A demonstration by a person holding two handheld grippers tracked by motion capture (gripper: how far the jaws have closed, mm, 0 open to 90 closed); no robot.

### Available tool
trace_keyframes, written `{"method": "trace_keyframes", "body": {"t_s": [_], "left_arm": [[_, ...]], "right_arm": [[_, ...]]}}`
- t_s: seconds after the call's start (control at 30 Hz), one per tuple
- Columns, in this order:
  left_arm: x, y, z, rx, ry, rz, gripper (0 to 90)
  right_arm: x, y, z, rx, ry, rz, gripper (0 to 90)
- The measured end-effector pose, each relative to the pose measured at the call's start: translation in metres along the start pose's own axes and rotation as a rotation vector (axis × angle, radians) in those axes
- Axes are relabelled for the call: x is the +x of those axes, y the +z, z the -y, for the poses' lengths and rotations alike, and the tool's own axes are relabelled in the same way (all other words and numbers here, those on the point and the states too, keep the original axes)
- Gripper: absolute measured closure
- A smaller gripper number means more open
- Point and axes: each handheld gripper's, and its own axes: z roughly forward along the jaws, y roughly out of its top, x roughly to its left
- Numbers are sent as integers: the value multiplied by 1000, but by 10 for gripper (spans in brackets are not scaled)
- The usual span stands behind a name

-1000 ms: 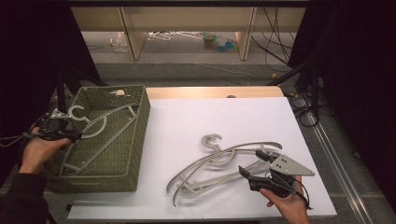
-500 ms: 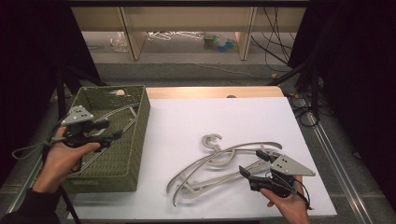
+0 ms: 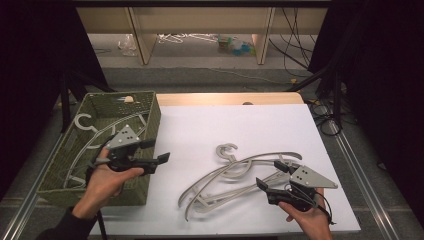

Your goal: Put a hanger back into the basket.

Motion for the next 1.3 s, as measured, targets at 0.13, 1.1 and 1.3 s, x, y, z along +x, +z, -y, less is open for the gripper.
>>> {"method": "trace_keyframes", "body": {"t_s": [0.13,1.1,1.3], "left_arm": [[-18,18,6,-3,5,28,266],[-58,84,33,111,34,107,191],[-67,110,34,218,107,129,227]], "right_arm": [[-2,-1,1,2,0,-1,193],[0,-1,0,-8,4,-10,187],[1,-1,-1,5,-9,-5,187]]}}
